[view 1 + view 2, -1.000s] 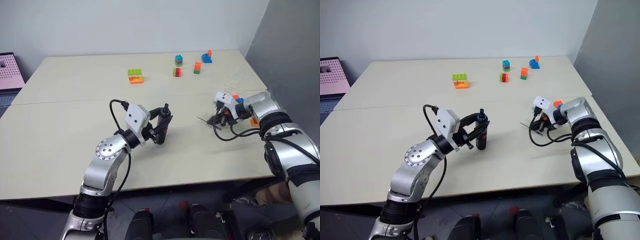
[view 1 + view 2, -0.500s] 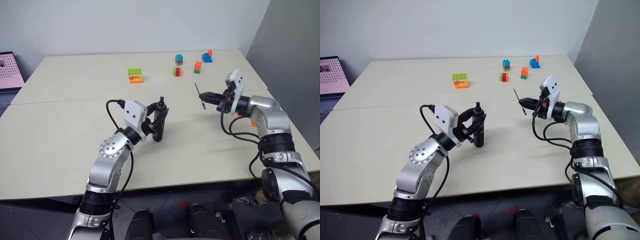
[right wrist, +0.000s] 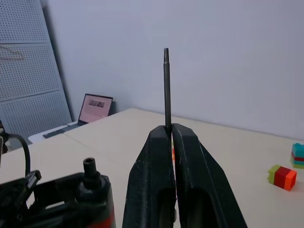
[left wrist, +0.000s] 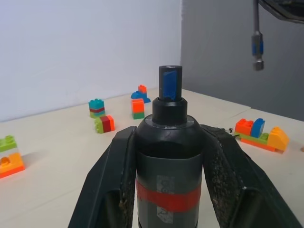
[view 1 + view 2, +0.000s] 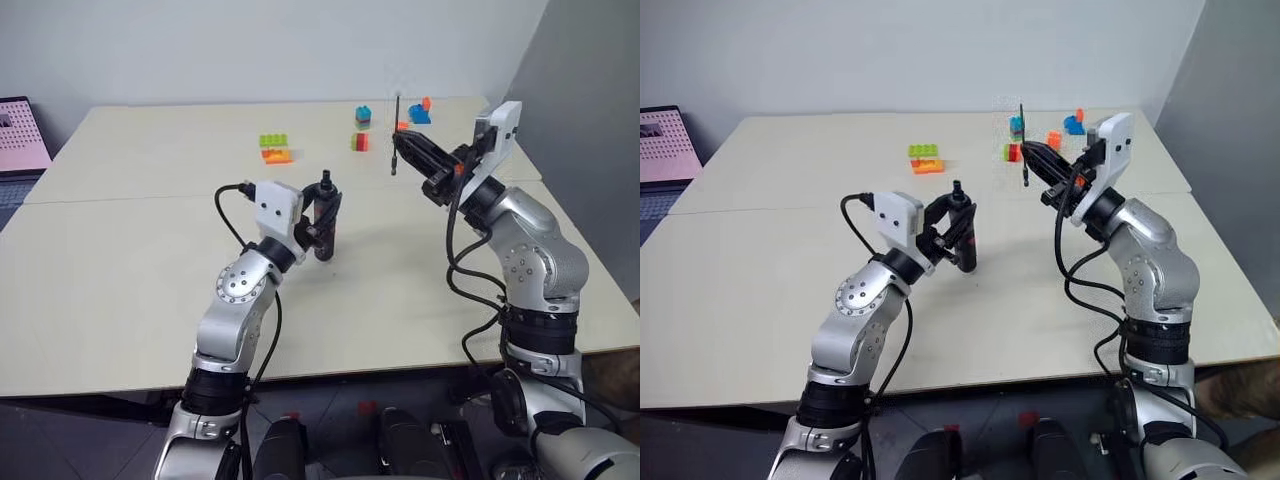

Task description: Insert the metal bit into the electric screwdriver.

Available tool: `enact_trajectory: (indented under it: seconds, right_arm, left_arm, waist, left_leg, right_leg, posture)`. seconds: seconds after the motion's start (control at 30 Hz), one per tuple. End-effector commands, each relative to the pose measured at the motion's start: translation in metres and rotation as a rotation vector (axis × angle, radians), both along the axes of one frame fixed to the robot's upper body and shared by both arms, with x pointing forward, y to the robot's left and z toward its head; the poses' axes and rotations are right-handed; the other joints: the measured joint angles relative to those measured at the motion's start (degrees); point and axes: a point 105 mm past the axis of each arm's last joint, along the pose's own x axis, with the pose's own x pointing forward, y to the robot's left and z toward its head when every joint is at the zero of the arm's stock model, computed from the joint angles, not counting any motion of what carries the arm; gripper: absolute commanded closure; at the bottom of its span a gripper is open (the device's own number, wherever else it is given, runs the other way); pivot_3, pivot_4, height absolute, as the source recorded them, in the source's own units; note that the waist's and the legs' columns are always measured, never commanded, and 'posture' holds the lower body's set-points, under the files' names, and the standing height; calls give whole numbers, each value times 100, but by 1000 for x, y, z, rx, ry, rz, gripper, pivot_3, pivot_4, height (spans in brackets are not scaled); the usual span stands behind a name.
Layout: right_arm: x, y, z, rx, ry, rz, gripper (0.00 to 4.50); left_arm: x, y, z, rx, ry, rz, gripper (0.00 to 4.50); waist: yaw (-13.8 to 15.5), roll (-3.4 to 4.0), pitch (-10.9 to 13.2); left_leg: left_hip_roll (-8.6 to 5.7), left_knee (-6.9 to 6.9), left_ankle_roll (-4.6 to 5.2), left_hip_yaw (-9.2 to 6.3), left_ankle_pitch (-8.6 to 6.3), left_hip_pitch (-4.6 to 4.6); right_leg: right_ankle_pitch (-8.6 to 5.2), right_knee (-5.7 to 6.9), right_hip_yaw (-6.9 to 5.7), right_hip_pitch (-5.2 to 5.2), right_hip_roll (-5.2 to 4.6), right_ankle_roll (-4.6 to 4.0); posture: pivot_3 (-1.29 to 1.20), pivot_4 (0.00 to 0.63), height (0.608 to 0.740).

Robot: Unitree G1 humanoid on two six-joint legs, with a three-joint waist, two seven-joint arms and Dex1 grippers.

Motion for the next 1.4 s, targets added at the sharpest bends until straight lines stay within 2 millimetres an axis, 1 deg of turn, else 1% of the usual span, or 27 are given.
enact_trajectory:
  seconds: [0.03, 0.2, 0.37, 0.43, 0.47, 0.5, 0.53, 0.67, 0.8, 0.9, 1.0, 1.13, 1.4]
  right_arm:
    - [-13, 2, 12, 38, -47, 46, 4500]
    - [-19, 0, 16, 69, -45, 99, 4500]
    - [-36, 5, 23, 66, -34, 260, 4500]
    - [-39, 3, 25, 110, -36, 295, 4500]
    - [-41, 3, 24, 90, -32, 306, 4500]
    - [-42, 3, 23, 74, -28, 312, 4500]
    - [-44, 2, 24, 121, -8, 353, 4500]
    - [-49, 3, 21, 81, -15, 401, 4500]
    - [-53, 4, 20, 71, -40, 443, 4500]
    - [-56, 6, 16, 27, -71, 484, 4500]
    - [-57, 10, 13, -18, -104, 512, 4500]
    - [-53, 13, 12, -45, -141, 540, 4500]
    - [-48, 24, 11, -61, -197, 583, 4500]
  left_arm:
    - [-13, -16, 24, -17, -87, -111, 2866]
    - [-18, -19, 26, -13, -72, -215, 2866]
    - [-27, -25, 24, 14, -11, -433, 2867]
    - [-28, -25, 21, 17, 13, -473, 2867]
    - [-27, -25, 18, 29, 23, -484, 2867]
    - [-27, -24, 16, 38, 30, -488, 2867]
    - [-26, -25, 10, 63, 37, -493, 2867]
    - [-26, -26, -11, 133, 62, -523, 2867]
    - [-30, -26, -21, 177, 53, -549, 2867]
    - [-29, -23, -26, 203, 43, -549, 2867]
    - [-27, -16, -28, 218, 36, -535, 2868]
    - [-19, -4, -25, 233, 31, -498, 2868]
    - [-18, 10, -24, 273, 25, -474, 2868]
  waist:
    - [12, 0, 0]
    - [34, 0, 0]
    - [40, 0, 0]
    - [38, 0, 0]
    - [37, 0, 0]
    - [38, 0, 0]
    - [40, 0, 0]
    - [41, 0, 0]
    - [52, 0, 0]
    - [52, 0, 0]
    - [50, 0, 0]
    - [45, 0, 0]
    - [-9, 0, 0]
  left_leg:
    - [0, 0, 0, -1, 0, -9]
    - [0, 0, 1, -1, 0, -26]
    - [0, 2, 1, -2, 0, -26]
    - [0, 2, 1, -2, 0, -27]
    - [0, 1, 1, -1, -1, -26]
    - [1, 1, 2, -1, -1, -26]
    - [0, 1, 2, -2, -1, -26]
    - [1, 1, 2, -2, -1, -26]
    - [1, 1, 2, -1, -1, -27]
    - [1, 1, 2, -1, -1, -26]
    - [1, 2, 2, -1, -1, -24]
    - [1, 4, 2, -1, 0, -20]
    - [2, 6, 3, -3, 1, -14]
  right_leg:
    - [0, -2, -1, -6, 0, 1]
    - [0, -1, -2, -23, 0, 1]
    - [-1, 1, -5, -23, 0, -2]
    - [-4, -1, -4, -23, 0, -7]
    - [-5, -2, -3, -23, 0, -8]
    - [-5, -2, -3, -23, 0, -8]
    - [-4, -2, -4, -23, 0, -7]
    - [-4, -2, -4, -23, 0, -7]
    - [-8, -4, -3, -23, 0, -14]
    - [-7, -3, -3, -23, 0, -12]
    - [-7, -2, -3, -22, 0, -11]
    - [-12, -1, -3, -20, 0, -21]
    - [-4, 4, 0, -20, 2, -26]
  posture:
    - [0, 150, 740]
    - [0, 150, 740]
    - [0, 150, 740]
    - [0, 150, 740]
    - [0, 150, 740]
    - [0, 150, 740]
    - [0, 150, 740]
    - [0, 150, 740]
    - [0, 150, 740]
    - [0, 150, 740]
    - [0, 150, 740]
    - [0, 150, 740]
    - [0, 150, 740]
